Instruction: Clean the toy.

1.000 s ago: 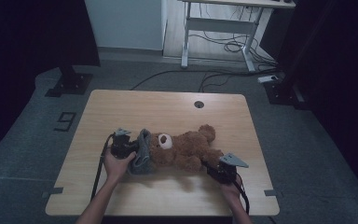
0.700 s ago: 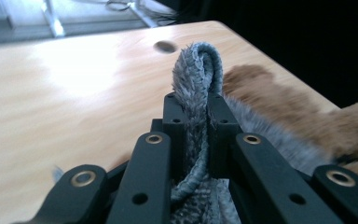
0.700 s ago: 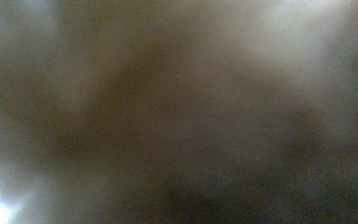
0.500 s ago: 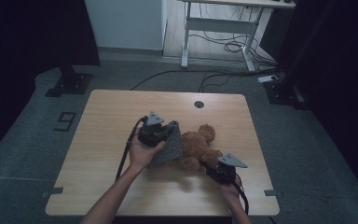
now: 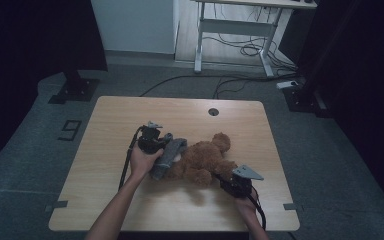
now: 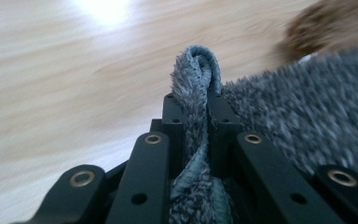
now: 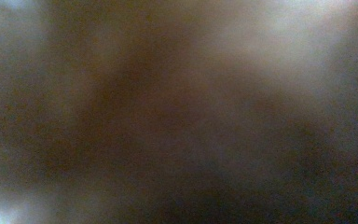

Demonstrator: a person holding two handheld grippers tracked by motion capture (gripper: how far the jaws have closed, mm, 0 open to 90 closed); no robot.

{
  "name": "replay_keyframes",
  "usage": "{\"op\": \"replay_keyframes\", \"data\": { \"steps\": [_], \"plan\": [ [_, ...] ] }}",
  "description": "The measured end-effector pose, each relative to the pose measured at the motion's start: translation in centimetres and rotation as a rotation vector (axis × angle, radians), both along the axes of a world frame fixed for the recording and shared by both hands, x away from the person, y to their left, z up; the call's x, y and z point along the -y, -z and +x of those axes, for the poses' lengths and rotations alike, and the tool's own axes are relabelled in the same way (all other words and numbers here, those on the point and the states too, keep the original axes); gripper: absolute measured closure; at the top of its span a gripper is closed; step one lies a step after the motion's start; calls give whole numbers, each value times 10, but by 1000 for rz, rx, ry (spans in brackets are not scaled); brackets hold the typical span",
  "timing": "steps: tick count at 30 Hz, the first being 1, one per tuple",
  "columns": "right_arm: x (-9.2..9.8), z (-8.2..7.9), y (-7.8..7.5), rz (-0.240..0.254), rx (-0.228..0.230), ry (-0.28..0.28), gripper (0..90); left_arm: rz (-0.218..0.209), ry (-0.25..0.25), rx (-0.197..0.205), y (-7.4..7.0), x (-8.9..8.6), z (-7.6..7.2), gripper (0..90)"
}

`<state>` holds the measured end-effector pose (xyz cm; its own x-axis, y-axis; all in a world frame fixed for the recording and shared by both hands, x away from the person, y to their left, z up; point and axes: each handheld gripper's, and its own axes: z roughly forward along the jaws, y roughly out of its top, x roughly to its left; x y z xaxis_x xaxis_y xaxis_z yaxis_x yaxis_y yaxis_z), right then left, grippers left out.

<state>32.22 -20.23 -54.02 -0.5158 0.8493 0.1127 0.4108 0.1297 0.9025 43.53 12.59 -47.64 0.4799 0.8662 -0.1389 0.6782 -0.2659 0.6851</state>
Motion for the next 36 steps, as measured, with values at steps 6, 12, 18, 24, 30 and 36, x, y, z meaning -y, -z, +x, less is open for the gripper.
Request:
{"op": "replay_keyframes", "data": {
  "steps": [6, 12, 18, 24, 30, 36],
  "plan": [
    [0, 0, 0, -3, -2, 4, 619, -14, -31, -60, 20, -23, 1, 801],
    [1, 0, 1, -4, -4, 11, 619, -11, -49, -101, 36, -41, -4, 801],
    [3, 1, 1, -2, -11, 16, 620, -102, -40, -7, 8, -63, -23, 801],
    [2, 1, 0, 2, -15, 19, 620, -247, 125, 89, -26, -57, -68, 801],
    [2, 1, 1, 6, -18, 18, 620, -188, 195, 71, -10, -33, -87, 798],
    [1, 1, 1, 6, -18, 13, 621, -301, 131, -10, 17, -52, -75, 800]
  ]
}}
